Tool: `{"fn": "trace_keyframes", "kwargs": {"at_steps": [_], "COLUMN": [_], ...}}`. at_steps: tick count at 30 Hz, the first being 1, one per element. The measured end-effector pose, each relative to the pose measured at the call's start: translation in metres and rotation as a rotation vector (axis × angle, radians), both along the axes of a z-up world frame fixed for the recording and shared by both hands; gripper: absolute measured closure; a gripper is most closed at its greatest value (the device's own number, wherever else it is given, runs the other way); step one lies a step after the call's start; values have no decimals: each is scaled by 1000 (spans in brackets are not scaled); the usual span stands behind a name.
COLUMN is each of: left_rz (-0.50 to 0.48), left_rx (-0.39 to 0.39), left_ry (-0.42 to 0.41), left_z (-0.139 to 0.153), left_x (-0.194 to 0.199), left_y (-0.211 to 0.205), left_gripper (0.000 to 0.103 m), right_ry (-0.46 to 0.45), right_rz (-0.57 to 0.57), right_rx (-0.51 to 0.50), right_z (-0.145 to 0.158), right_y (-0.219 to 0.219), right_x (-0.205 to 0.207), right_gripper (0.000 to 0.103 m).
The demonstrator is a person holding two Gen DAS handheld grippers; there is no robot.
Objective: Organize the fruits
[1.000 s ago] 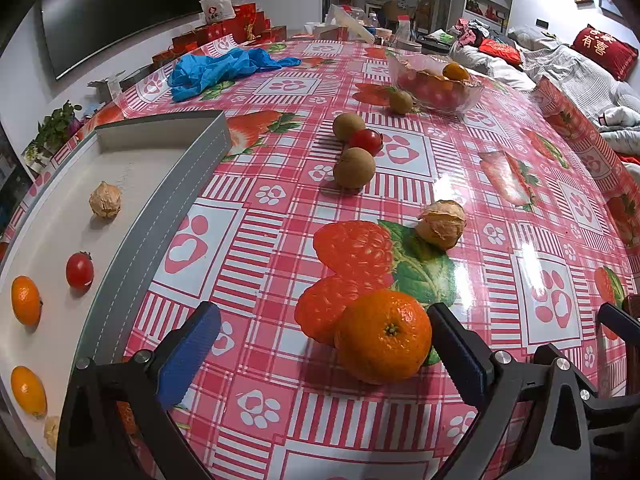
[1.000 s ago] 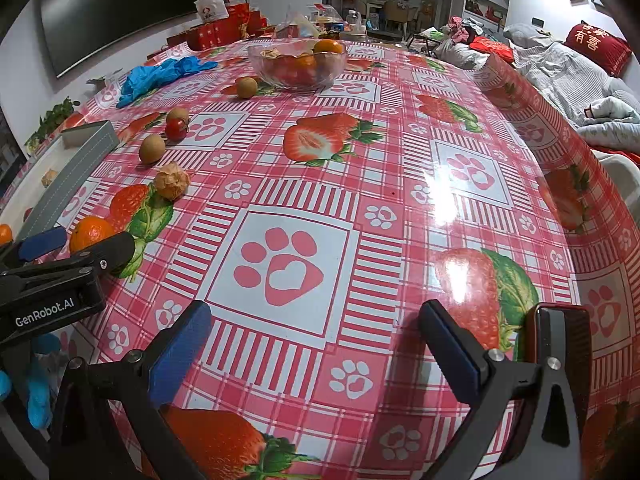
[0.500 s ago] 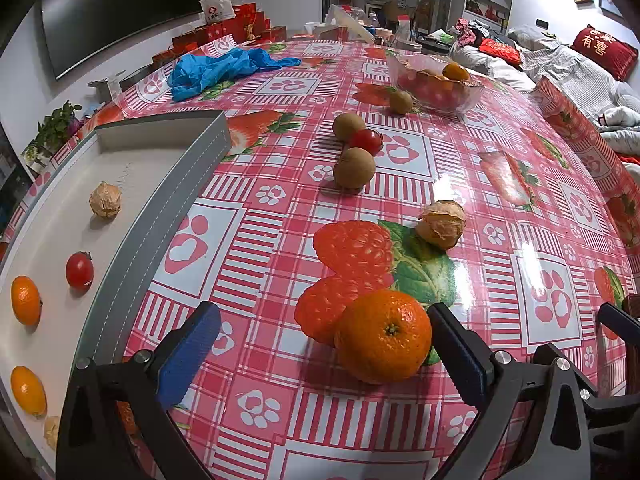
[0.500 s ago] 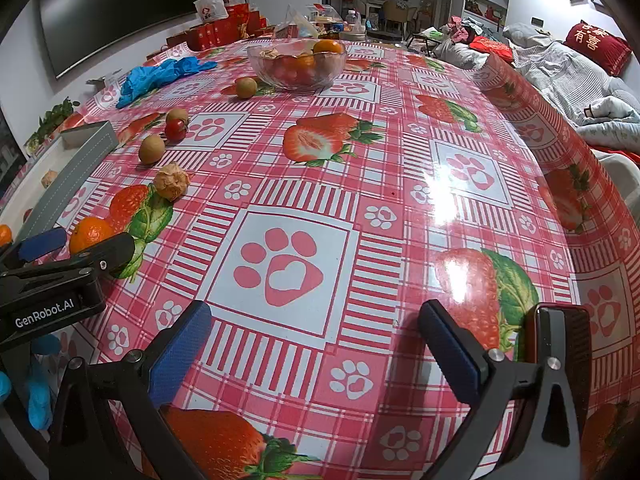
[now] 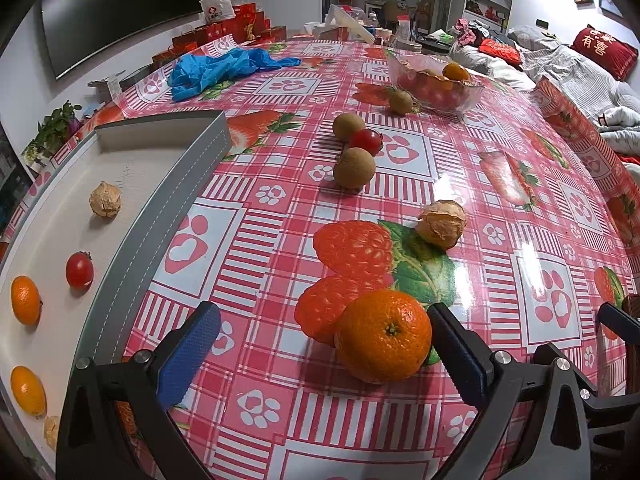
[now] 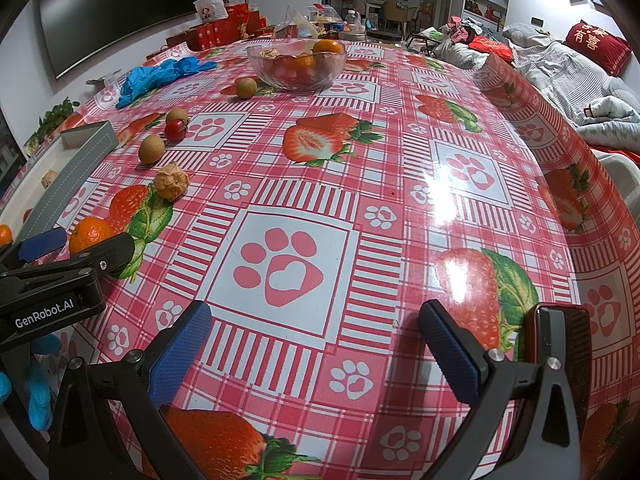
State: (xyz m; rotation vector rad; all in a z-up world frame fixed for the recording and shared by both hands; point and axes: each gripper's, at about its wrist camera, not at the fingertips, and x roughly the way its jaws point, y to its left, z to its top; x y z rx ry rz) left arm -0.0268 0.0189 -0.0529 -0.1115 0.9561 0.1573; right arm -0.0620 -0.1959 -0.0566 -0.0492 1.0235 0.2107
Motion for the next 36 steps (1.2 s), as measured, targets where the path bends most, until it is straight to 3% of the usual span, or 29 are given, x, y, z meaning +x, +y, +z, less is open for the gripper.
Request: {"fn": "trace_keyframes", "kwargs": {"at_steps": [22,26,28,31,32,36], "left_rz": [3,-48,-67,-76,-85,-92], "left_rx": [-2,5,4,-12,-21,-67], "left_ry": [24,27,34,32,31,38], "left_z": [1,9,10,13,14,18], "left_x": [1,1,2,3,3,0], "left_y": [-1,-10,-13,-13,-13,-7], "left_gripper": [1,28,34,51,62,62], "right_ry": [0,0,0,0,0,11], "right_rz": [0,0,0,0,0,3], "right_rx": [0,0,0,-1,-1,-4], "right_z": [0,0,0,1,0,0], "right_y": [0,0,0,0,0,1], "right_x": [0,0,-1,-1,0,1], "right_gripper": [0,0,0,0,0,0]}}
